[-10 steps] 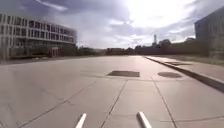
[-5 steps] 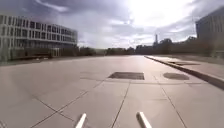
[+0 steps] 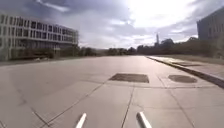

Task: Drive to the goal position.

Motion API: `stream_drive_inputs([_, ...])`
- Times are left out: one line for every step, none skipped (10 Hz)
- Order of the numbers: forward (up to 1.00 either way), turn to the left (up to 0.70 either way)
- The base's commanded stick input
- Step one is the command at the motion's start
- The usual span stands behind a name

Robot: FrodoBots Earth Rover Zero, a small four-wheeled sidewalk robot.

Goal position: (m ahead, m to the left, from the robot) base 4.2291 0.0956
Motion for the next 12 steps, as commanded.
stream_drive_inputs([0.5, 0.0])
stream_drive_inputs([0.5, 0.0])
stream_drive_inputs([0.5, 0.0])
stream_drive_inputs([0.5, 0.0])
stream_drive_inputs([0.5, 0.0])
stream_drive_inputs([0.5, 0.0])
stream_drive_inputs([0.5, 0.0])
stream_drive_inputs([0.5, 0.0])
stream_drive_inputs([0.5, 0.0])
stream_drive_inputs([0.5, 0.0])
stream_drive_inputs([0.5, 0.0])
stream_drive_inputs([0.5, 0.0])
